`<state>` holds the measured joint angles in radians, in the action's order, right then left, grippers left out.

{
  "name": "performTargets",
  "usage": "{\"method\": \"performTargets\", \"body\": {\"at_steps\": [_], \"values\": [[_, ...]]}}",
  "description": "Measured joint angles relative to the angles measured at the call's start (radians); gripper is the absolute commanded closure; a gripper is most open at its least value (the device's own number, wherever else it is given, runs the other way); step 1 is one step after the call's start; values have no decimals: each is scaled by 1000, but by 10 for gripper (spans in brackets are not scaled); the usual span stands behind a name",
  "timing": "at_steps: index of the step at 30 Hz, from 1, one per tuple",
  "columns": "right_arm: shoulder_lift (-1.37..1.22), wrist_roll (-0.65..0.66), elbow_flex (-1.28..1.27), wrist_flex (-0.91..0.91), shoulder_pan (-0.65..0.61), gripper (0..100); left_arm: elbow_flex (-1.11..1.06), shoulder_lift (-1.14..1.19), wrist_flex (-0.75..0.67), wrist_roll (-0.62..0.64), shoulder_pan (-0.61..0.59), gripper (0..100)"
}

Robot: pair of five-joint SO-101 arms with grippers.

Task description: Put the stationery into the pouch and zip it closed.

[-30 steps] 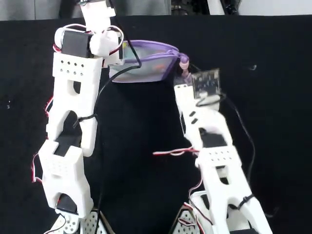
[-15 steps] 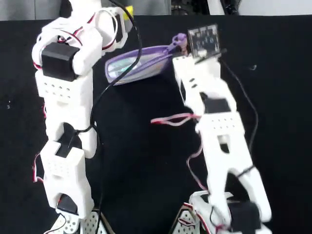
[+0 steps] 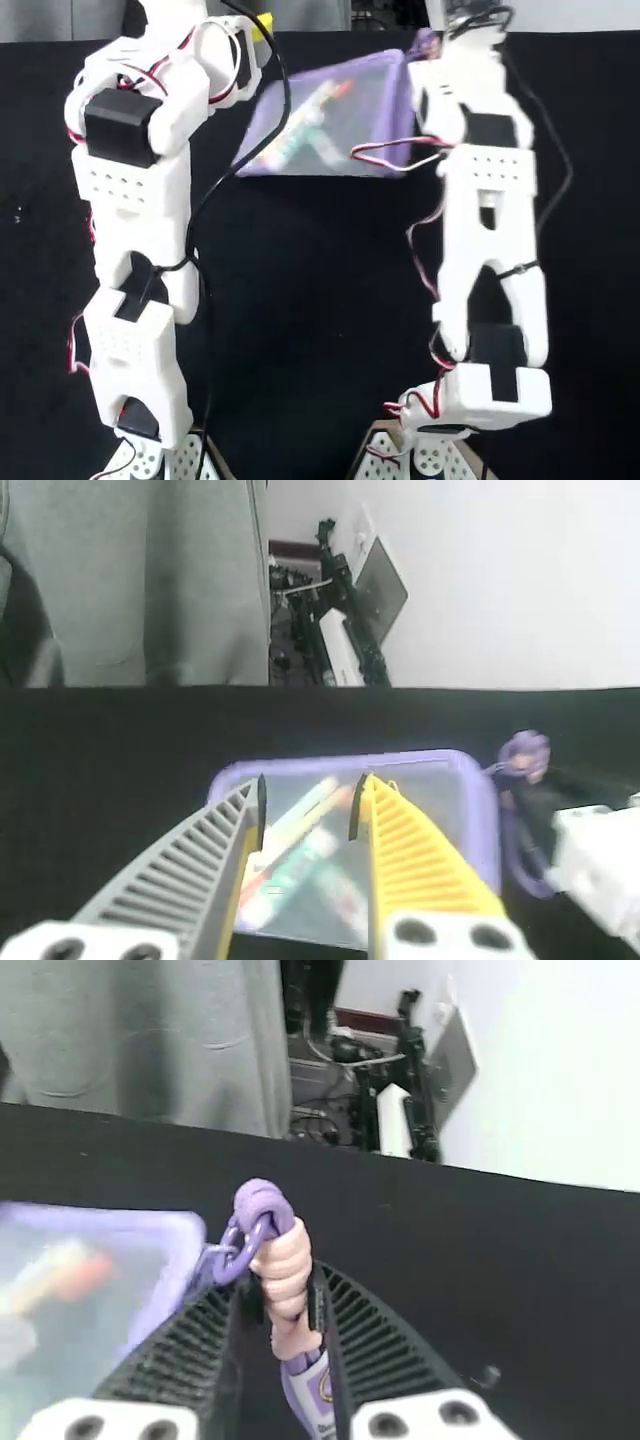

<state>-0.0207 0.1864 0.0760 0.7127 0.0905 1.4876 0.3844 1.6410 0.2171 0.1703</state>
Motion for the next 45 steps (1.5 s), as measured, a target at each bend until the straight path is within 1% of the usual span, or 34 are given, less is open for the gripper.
{"method": "performTargets", "body": {"at_steps": [2, 7, 12, 20, 26, 30, 35, 39, 45], "values": [[0, 15, 43, 43, 28, 988, 0, 5, 9, 0, 0, 834], [12, 103, 140, 155, 78, 988, 0, 66, 11, 0, 0, 834], [43, 161, 236, 221, 107, 988, 0, 127, 11, 0, 0, 834], [55, 175, 310, 338, 140, 988, 0, 204, 11, 0, 0, 834], [55, 175, 311, 345, 147, 988, 0, 219, 54, 0, 0, 834], [55, 181, 385, 345, 181, 988, 0, 219, 72, 0, 0, 834], [55, 256, 493, 345, 238, 988, 0, 219, 75, 0, 0, 834], [55, 310, 509, 345, 262, 988, 0, 219, 75, 0, 0, 834], [55, 321, 488, 345, 256, 988, 0, 219, 75, 0, 0, 834]]}}
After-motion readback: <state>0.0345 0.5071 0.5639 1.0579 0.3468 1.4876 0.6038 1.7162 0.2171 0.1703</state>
